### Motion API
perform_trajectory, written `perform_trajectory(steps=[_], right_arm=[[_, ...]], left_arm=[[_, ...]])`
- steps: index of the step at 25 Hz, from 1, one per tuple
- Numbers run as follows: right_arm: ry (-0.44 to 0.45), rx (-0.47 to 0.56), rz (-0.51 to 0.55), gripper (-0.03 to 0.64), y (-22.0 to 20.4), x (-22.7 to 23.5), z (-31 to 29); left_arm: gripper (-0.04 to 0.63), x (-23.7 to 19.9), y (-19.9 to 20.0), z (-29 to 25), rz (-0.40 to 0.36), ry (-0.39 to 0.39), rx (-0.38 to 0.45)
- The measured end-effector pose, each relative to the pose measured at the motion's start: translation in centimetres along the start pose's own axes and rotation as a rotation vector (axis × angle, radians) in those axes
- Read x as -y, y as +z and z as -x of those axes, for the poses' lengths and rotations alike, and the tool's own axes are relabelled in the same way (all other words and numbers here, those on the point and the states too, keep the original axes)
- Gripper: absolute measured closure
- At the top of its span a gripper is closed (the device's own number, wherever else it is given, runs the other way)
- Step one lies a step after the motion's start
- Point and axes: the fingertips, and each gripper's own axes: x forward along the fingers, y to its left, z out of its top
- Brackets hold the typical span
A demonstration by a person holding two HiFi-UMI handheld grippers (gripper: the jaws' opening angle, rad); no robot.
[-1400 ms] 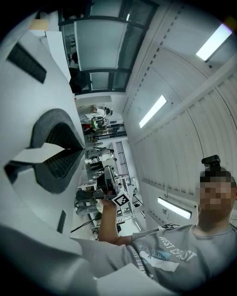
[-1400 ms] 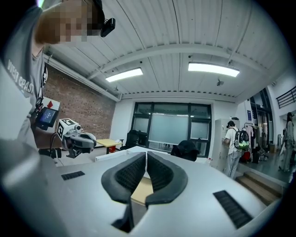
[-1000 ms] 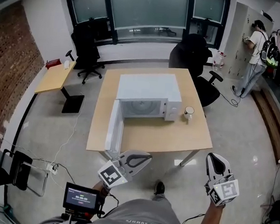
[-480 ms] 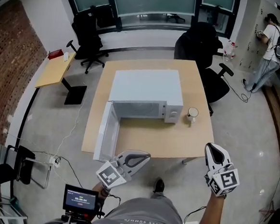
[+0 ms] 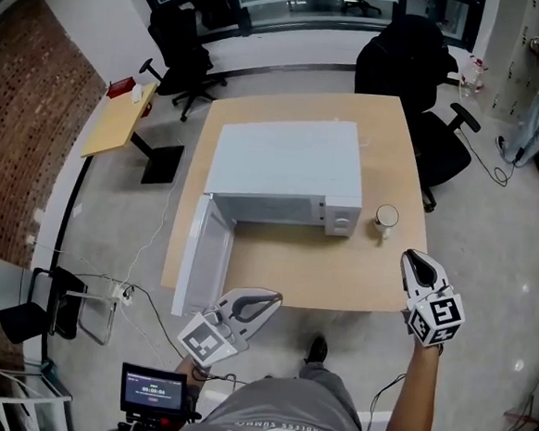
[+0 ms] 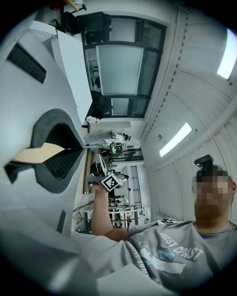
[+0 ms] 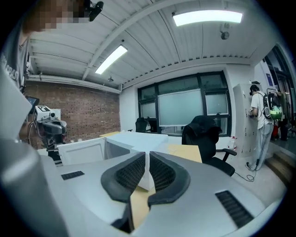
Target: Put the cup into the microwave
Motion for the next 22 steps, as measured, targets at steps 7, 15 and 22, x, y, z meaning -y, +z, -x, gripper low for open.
perform_trajectory(steps=[7,15,22], right_arm=[[0.0,-0.145,-0.066,0.497,-7.2,5.1,-7.3],[-0.075,-0.386,-0.12,0.442,-17.7,9.8,-13.7],[-0.072,-0.477,-0.15,0.437,-22.7,11.1,-17.1]], left_arm=[[0.575,-2.4,-1.5,-1.6,0.034,0.067,-0.059],[0.575,-4.5,-2.9,-1.6,0.082,0.143,-0.116],[0.574,-5.3,-4.4,-2.0,0.11,0.164,-0.157]])
